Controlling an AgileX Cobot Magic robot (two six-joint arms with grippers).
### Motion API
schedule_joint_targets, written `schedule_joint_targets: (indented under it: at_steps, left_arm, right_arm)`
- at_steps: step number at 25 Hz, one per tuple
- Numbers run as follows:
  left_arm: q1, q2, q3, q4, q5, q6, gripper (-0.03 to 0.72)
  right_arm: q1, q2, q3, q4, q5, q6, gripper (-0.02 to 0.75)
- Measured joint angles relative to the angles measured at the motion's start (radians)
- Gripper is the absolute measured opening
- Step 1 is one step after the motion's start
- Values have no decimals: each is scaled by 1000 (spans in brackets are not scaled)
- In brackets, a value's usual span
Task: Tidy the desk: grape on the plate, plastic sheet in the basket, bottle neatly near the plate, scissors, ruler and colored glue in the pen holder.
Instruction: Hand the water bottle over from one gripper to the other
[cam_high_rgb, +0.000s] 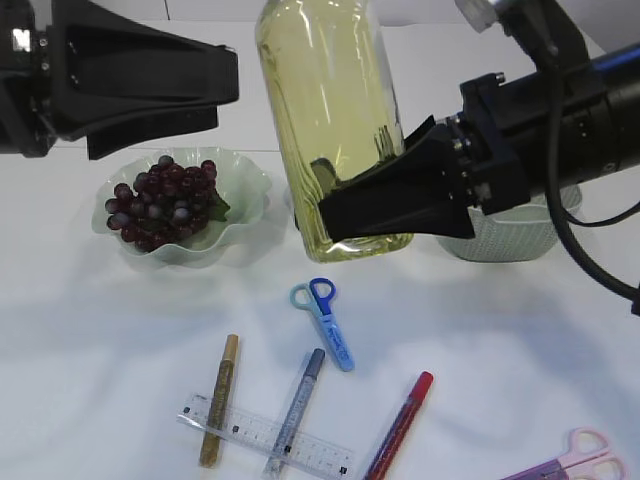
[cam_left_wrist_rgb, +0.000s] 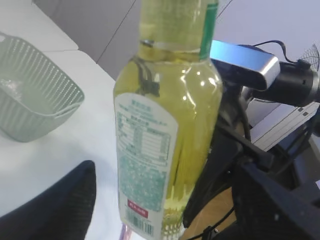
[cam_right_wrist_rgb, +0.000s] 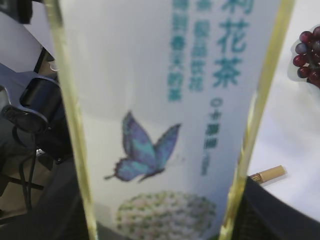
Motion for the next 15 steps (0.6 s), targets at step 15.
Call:
schedule_joint_targets:
  at_steps: [15]
  left_arm:
    - [0, 178, 0, -124, 190, 305, 591]
  right_arm:
    - [0, 1, 0, -1, 0, 20, 480]
